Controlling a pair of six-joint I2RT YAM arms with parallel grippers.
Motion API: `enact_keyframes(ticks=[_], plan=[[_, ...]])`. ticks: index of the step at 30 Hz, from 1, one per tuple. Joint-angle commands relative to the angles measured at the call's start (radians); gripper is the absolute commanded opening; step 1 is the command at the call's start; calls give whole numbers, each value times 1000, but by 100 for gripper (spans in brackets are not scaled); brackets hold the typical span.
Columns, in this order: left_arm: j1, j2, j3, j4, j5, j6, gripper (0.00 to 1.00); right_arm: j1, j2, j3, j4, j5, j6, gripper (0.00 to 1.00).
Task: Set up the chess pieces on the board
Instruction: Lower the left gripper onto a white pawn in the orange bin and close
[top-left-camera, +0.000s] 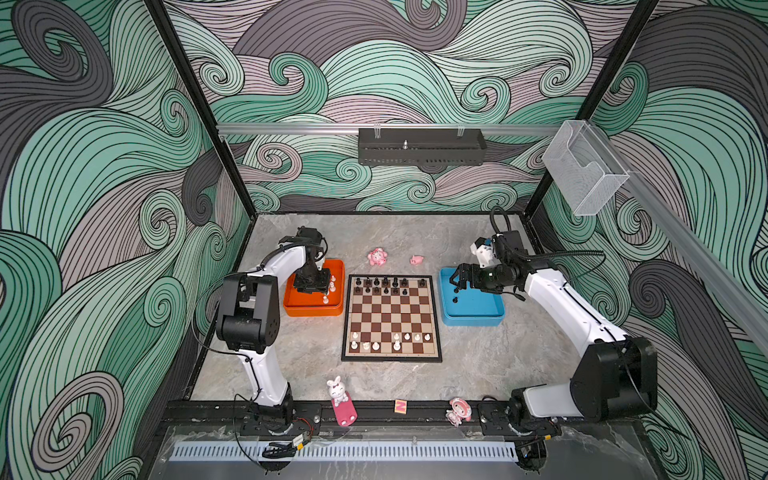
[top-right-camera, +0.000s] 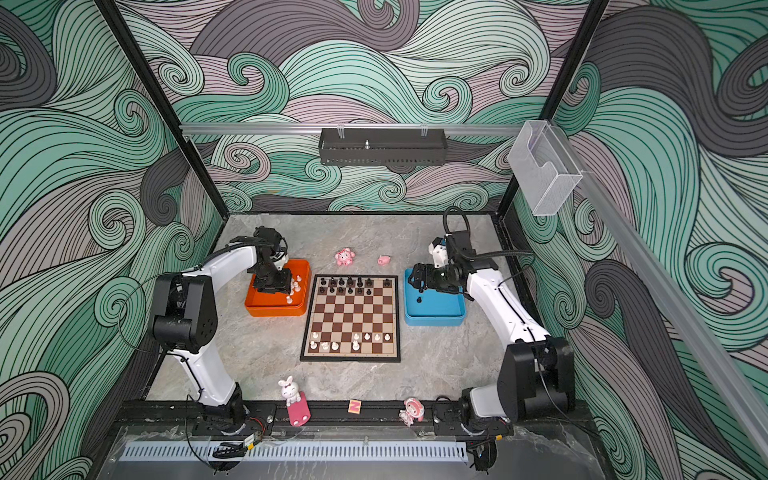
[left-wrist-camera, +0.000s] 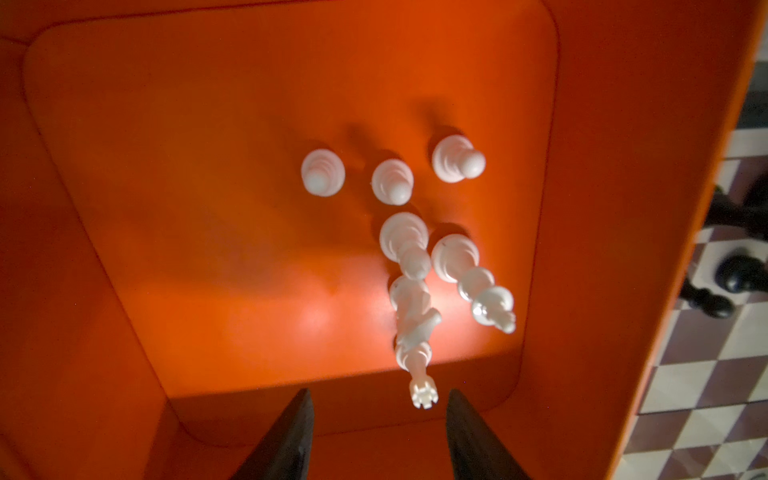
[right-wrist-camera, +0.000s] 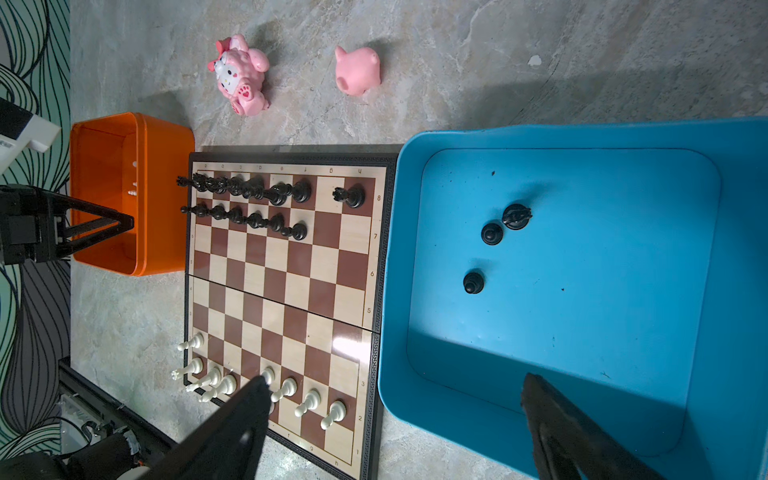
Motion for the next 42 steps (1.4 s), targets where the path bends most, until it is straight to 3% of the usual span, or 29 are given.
enact_keyframes(ticks=[1,4,13,42], plan=[[-12,2,33,18,7,42,52,-5,14,24,10,-11,0,94],[-17,9,37,29,16,68,45,-8,17,25,10,-13,2,94],[-24,43,37,37,56,114,45,-7,18,24,9,-14,3,94],[-29,76,39,51,31,105,35,-17,42,33,11,-37,4,94]])
